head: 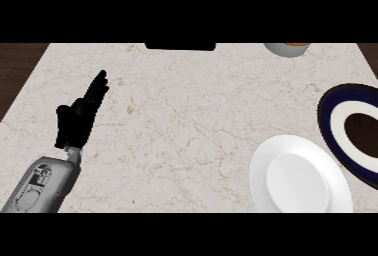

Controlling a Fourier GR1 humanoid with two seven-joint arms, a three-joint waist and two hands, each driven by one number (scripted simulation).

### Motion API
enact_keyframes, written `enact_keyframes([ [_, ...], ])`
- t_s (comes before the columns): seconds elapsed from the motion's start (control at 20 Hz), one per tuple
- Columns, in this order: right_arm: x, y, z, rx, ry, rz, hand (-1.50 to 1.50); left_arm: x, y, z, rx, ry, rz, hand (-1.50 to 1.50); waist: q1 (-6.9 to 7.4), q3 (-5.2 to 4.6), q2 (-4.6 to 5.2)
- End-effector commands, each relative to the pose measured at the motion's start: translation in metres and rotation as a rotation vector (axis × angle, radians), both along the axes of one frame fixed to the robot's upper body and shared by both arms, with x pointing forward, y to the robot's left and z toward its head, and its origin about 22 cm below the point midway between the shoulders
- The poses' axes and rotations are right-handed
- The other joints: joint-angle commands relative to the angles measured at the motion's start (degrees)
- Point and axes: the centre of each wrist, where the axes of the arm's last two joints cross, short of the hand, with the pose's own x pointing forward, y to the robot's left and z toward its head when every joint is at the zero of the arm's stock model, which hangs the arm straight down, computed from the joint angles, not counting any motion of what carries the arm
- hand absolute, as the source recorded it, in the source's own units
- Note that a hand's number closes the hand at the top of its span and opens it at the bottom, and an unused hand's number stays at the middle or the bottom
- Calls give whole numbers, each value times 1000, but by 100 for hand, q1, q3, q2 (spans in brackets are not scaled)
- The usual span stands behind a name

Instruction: Pick the cupcake from the plate and place it in the plate

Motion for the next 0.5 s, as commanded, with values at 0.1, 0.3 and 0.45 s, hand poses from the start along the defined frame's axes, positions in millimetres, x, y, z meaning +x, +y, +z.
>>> enact_keyframes([
  [0.1, 26, 35, -50, 74, 166, 7, -150, 9, -11, 1, -5, -4, -6, 0, -51, -3, -1],
  [0.3, 43, 55, -64, 170, 208, 9, -150, -9, 4, -6, -3, 2, -8, 0, 31, 2, 0],
  [0.45, 49, 61, -67, 185, 195, 23, -150, 2, -3, -4, 3, -7, 17, 0, -49, 0, 5],
])
